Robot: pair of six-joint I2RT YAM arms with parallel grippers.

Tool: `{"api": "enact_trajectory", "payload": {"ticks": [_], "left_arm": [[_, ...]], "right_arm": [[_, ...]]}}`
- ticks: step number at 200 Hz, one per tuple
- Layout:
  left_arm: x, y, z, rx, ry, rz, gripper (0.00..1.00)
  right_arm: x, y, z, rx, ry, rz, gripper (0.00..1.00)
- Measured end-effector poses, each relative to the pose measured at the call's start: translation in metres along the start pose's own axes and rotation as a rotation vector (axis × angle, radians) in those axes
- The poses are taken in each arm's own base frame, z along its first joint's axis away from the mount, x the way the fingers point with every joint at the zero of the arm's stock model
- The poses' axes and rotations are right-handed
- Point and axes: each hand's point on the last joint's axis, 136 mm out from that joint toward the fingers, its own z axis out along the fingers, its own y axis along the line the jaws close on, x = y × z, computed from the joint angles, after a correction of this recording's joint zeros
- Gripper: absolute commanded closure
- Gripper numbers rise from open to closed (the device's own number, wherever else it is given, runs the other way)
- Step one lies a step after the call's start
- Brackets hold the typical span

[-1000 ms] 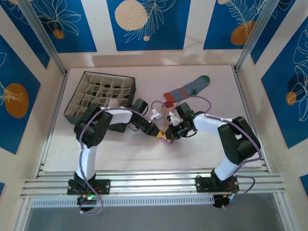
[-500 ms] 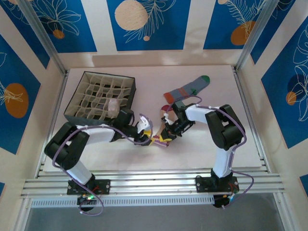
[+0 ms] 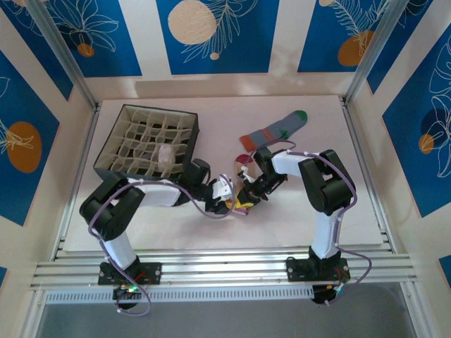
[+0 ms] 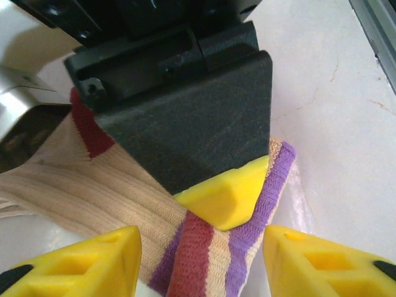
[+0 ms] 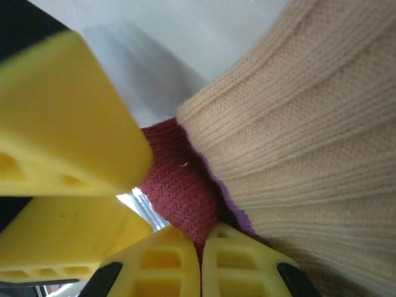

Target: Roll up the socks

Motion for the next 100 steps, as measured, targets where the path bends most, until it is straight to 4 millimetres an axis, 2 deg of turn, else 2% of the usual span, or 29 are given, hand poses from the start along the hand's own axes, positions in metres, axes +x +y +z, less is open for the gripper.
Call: {"api": "enact_trajectory", "payload": {"ticks": [12,39,46,63,71,100], "left_arm": [[0.001,-0.001,0.004,0.012,0.010,0.001,0.60],[0.005,-0.001,0.008,0.028,0.031,-0.014,1.00],[0.005,0.000,0.008,0.031,0.034,-0.020,1.00],[0.002,0.002,0.011,0.045,0.041,-0.042,1.00],[0.002,0.002,0.012,0.054,0.044,-0.057,1.00],[-0.002,0.002,0.016,0.092,0.048,-0.116,1.00]], "right_arm": [[-0.001,0.000,-0.001,-0.001,-0.003,-0.005,1.00],[-0.002,-0.001,-0.004,-0.004,-0.009,-0.008,0.97],[-0.002,-0.002,-0.004,-0.002,-0.009,-0.005,0.92],[-0.002,-0.004,-0.006,0.000,-0.013,-0.001,0.65],[-0.002,-0.007,-0.007,0.013,-0.021,-0.002,0.56],[0.004,-0.008,-0.016,0.061,-0.092,-0.012,0.52]]}}
